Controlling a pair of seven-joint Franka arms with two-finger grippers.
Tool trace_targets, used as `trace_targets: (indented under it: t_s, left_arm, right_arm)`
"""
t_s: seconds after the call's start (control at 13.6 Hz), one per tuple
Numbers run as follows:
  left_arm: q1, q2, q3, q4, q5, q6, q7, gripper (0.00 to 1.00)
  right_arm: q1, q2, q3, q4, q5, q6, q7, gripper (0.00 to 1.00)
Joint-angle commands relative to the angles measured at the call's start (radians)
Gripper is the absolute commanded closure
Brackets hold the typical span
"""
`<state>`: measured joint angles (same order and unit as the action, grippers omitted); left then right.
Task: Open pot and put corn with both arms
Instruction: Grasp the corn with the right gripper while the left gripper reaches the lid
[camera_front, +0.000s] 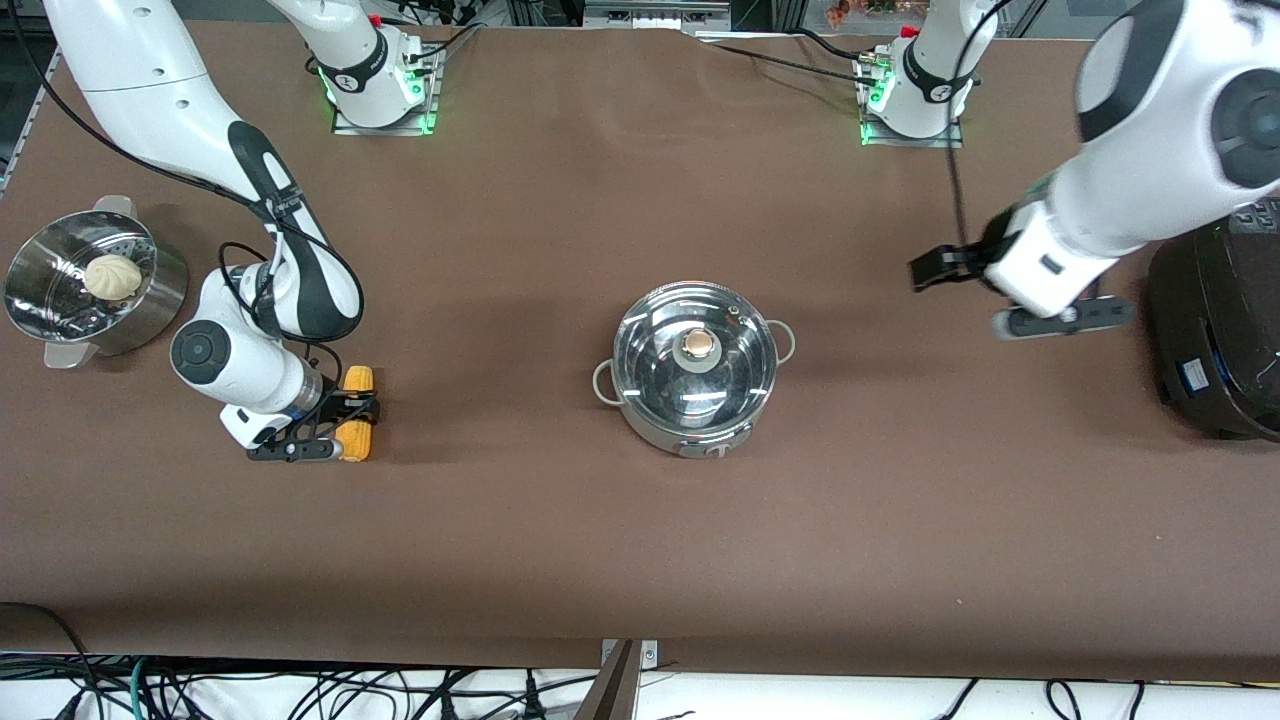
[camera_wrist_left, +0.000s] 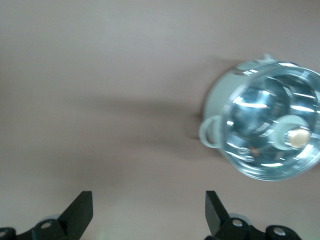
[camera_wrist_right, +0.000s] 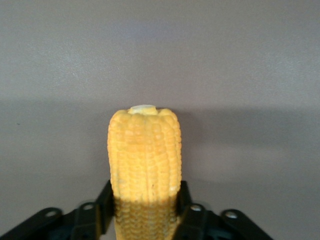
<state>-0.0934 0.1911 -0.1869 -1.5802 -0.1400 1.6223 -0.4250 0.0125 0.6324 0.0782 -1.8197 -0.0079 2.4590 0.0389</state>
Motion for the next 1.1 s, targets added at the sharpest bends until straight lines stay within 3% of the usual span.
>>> trace_targets:
  t_s: [0.0, 0.29, 0.66, 1.03]
  left_arm:
    - [-0.112, 0.126, 0.006, 0.084, -0.038, 0.089, -0.171, 0.01]
    - [-0.285, 0.318, 0.023, 0.221, 0.006, 0.204, -0.371, 0.01]
    - [-0.385, 0.427, 0.055, 0.276, 0.049, 0.304, -0.455, 0.01]
    - [-0.413, 0.456, 0.061, 0.266, 0.114, 0.321, -0.471, 0.02]
  right_arm:
    - [-0.002, -0.005, 0.003, -0.007, 0.011, 0.009, -0.011, 0.91]
    - [0.000, -0.029, 0.003, -0.003, 0.011, -0.001, -0.014, 0.90]
    - [0.000, -0.124, 0.025, 0.025, 0.009, -0.110, -0.013, 0.89]
    - [0.000, -0.186, 0.026, 0.230, 0.009, -0.475, -0.013, 0.89]
